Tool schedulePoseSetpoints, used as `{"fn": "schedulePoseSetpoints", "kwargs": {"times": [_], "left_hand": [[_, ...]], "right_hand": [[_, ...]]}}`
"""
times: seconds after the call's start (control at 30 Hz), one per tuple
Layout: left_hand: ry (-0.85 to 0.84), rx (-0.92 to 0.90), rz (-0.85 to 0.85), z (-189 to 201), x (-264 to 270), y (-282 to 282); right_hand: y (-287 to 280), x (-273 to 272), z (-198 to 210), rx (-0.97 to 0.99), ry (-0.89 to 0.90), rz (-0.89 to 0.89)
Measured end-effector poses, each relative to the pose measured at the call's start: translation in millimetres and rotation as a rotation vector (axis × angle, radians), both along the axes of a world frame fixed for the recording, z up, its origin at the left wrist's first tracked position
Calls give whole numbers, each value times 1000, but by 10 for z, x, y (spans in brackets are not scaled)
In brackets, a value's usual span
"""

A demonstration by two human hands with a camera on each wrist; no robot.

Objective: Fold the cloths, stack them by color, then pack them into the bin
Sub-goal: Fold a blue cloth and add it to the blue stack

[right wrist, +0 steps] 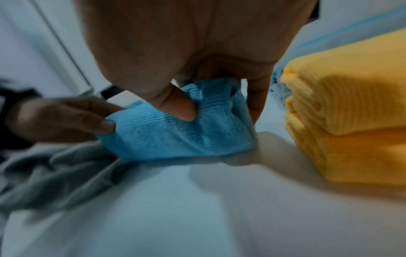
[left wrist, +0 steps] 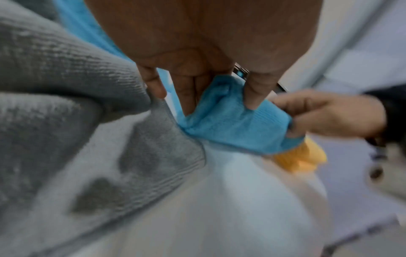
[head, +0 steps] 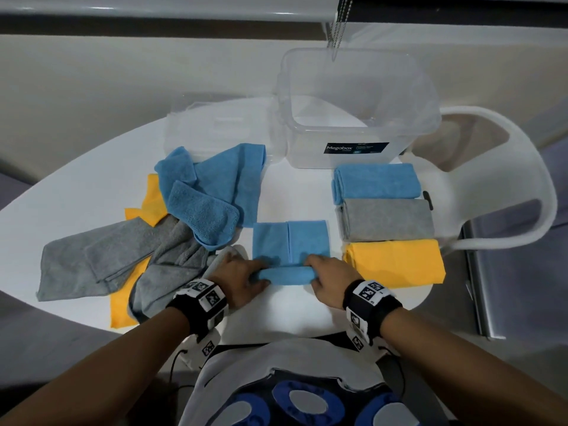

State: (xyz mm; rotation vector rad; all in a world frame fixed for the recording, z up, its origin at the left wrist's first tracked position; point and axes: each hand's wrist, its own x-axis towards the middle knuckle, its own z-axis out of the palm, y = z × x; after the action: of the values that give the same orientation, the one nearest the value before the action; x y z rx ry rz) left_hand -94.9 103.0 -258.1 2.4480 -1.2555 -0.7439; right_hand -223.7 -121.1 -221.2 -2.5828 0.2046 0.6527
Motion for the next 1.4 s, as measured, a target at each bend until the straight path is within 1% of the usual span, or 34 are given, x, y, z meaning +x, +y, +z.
{"fn": "schedulePoseSetpoints", "kwargs": {"times": [0.07, 0.13, 0.3, 0.37, 0.43, 0.5, 0.6, 0.67, 0.77, 0.9, 1.0, 1.17, 1.27, 1.33, 1.4], "left_hand": [[202, -10, 177, 42, 53, 3], [336, -47, 302, 32, 110, -36], [386, -151, 536, -74, 240, -176], [411, -151, 572, -96, 275, -238], [368, -138, 539, -110, 304, -290], [277, -108, 490, -144, 333, -323], [210, -38, 463, -174, 374, -376], [188, 14, 465, -176, 376, -421], [121, 28, 449, -173, 369, -488], [32, 33, 373, -175, 427, -528], [17, 29, 353, -151, 490, -564], [-7, 136, 255, -140, 581, -620], [-30, 193, 241, -160, 591, -647], [-47, 219, 243, -156, 584, -678], [-64, 238, 236, -152, 583, -698]], "right_hand": [[-53, 20, 23, 82, -2, -103], [-131, 84, 6, 117, -58, -175], [-299, 322, -133, 122, -108, -284], [-352, 418, -208, 92, -87, -311], [-365, 479, -273, 59, -66, -313], [-329, 488, -318, 38, -83, -294], [-254, 480, -334, -65, -191, -172], [-233, 489, -316, -65, -215, -102], [-259, 527, -310, -4, -165, -85], [-315, 642, -323, -106, -77, -13], [-334, 747, -312, -154, -53, 11], [-375, 863, -275, -161, -12, 82], [-365, 912, -253, -207, 11, 118], [-291, 901, -223, -286, -37, 187], [-145, 827, -200, -297, -130, 225]]}}
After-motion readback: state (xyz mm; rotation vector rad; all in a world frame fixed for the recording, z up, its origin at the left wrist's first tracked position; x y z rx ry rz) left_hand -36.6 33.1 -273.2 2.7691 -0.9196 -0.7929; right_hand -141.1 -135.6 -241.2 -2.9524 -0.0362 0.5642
